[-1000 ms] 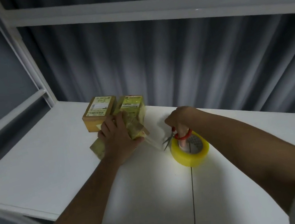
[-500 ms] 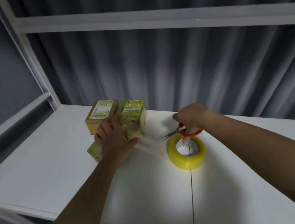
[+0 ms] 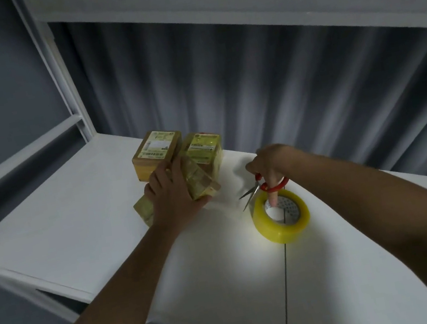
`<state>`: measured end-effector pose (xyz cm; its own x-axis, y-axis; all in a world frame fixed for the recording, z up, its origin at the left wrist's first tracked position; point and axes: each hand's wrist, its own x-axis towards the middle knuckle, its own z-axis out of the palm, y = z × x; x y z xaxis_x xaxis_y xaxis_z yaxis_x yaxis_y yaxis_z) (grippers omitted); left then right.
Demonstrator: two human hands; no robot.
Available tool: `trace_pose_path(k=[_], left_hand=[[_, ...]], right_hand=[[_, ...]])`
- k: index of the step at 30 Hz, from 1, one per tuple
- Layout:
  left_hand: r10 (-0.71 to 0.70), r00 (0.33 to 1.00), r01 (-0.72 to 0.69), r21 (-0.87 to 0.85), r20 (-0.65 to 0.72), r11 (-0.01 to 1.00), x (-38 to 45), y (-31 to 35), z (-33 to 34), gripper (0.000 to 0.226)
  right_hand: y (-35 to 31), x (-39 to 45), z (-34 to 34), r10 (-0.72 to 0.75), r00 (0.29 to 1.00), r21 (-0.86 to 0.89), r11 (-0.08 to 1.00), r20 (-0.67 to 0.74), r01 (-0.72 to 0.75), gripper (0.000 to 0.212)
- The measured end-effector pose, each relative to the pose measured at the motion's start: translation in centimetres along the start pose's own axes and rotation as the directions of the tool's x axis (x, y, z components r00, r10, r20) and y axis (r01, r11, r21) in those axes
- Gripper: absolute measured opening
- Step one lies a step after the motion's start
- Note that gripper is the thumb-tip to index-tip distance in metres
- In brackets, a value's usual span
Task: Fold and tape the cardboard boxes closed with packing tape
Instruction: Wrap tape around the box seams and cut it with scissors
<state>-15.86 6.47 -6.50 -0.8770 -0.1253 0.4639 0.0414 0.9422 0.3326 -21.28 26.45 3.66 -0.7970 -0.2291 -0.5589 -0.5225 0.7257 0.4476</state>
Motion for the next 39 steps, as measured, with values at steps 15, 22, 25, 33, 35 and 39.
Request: trace_pose_path(k=[15,22,25,33,35,39], left_hand=[[-0.085,0.996,0.085,-0.033,0.013,0.996,0.8,-0.8,-0.7,0.106],[-0.141,0.99,0.14,-0.094,0.003,0.986,1.6,-1.8,-3.3,0.102],[-0.169,0.985,0.165,-0.128,-0.025,0.978,1.8,-2.0,-4.6,0.101],[-0.214,0.976,0.219,-0.175,0.049,0.96,1.0,-1.9,-6.9,0.103],[-0.224,0.971,0.238,-0.219,0.088,0.946,0.7,-1.8,-7.3,0.103],[-0.245,0.952,0.298,-0.372,0.184,0.879,0.4,-1.7,-8.4,0.097]], right_hand=[[-2.2,1.0,2.3,-0.126,0.964,-0.047,0.992,-0.233,0.118,0.069],[-3.6,-2.8,5.0,0.227,0.822,0.231,0.965,-0.522,-0.12,0.035],[-7.3,-4.4,7.3,0.198,0.851,0.378,0.926,-0.487,0.001,0.036],[-12.1,-2.3,11.8,0.072,0.949,0.516,0.85,-0.307,0.103,0.029],[-11.5,-2.1,11.4,0.193,0.874,0.646,0.745,-0.447,0.165,0.029],[-10.0,-3.2,6.9,0.502,0.795,0.834,-0.229,-0.34,0.501,0.048]])
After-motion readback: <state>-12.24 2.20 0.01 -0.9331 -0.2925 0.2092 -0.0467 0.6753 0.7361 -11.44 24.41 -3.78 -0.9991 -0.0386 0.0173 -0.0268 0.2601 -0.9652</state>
